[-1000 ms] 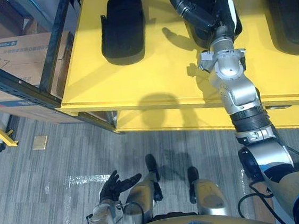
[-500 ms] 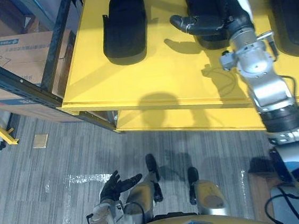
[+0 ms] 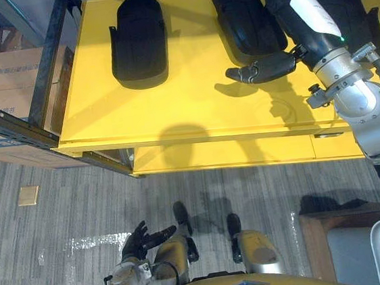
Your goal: Walk over and take three plastic housings, then place them on the shelf
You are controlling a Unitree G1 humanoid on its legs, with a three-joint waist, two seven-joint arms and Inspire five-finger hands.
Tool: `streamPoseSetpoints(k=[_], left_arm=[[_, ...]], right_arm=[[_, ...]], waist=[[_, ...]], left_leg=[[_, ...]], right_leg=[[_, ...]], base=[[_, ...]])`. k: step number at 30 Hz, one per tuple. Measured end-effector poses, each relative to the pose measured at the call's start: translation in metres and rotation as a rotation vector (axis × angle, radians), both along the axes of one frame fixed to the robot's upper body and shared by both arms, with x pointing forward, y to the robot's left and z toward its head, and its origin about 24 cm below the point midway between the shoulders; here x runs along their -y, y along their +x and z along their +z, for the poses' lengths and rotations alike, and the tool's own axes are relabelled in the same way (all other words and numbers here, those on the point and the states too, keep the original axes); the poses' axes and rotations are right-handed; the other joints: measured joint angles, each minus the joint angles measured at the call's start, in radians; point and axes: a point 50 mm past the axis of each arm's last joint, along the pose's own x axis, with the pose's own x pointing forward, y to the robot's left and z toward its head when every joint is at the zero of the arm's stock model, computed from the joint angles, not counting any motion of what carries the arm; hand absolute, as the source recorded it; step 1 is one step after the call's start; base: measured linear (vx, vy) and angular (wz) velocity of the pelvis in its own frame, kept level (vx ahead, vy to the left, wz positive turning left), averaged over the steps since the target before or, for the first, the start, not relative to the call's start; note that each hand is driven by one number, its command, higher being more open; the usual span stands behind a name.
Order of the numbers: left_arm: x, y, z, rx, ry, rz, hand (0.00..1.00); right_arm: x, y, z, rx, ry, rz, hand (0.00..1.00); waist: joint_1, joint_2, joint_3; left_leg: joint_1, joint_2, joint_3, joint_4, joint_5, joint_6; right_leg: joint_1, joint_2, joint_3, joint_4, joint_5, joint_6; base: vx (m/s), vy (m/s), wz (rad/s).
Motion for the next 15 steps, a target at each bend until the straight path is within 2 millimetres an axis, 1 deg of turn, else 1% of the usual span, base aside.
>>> streamPoseSetpoints(k=[4,8,12,14,15], left_arm=[[-0.005,-0.001,0.000,-0.005,0.013,-0.004,1.00],[-0.008,-0.003,-0.001,-0.020,0.021,-0.004,1.00],[-0.009,-0.003,-0.001,-0.026,0.021,-0.004,1.00],[-0.009,-0.004,-0.001,-0.034,0.018,-0.005,1.00],[-0.008,-0.004,-0.001,-0.035,0.018,-0.005,1.00]], right_arm=[[-0.001,0.000,-0.013,-0.044,-0.059,-0.011,1.00],[-0.004,0.001,-0.016,-0.060,-0.069,-0.003,1.00],[-0.002,0.005,-0.022,-0.088,-0.138,-0.035,1.00],[0.000,0.007,-0.028,-0.120,-0.184,-0.055,1.00],[0.004,0.009,-0.032,-0.139,-0.234,-0.080,1.00]], waist=[[0.011,-0.015,-0.004],[0.015,-0.024,-0.007],[0.020,-0.026,-0.008],[0.023,-0.026,-0.008],[0.027,-0.026,-0.008]], left_leg=[[0.000,0.000,0.000,0.000,0.000,0.000],[0.000,0.000,-0.001,0.000,0.000,0.000],[0.000,-0.001,-0.003,0.000,0.001,0.001],[0.000,-0.001,-0.003,0.000,0.001,0.002],[0.000,-0.001,-0.003,0.000,0.001,0.002]], right_leg=[[0.000,0.000,0.000,0.000,0.000,0.000],[0.001,0.000,-0.001,0.000,0.000,0.000],[0.002,0.000,-0.003,0.000,0.000,-0.001],[0.002,0.000,-0.003,0.000,0.000,-0.001],[0.002,0.000,-0.003,0.000,0.000,-0.001]], base=[[0.00,0.000,0.00],[0.00,0.000,0.00],[0.00,0.000,0.00],[0.00,0.000,0.00],[0.00,0.000,0.00]])
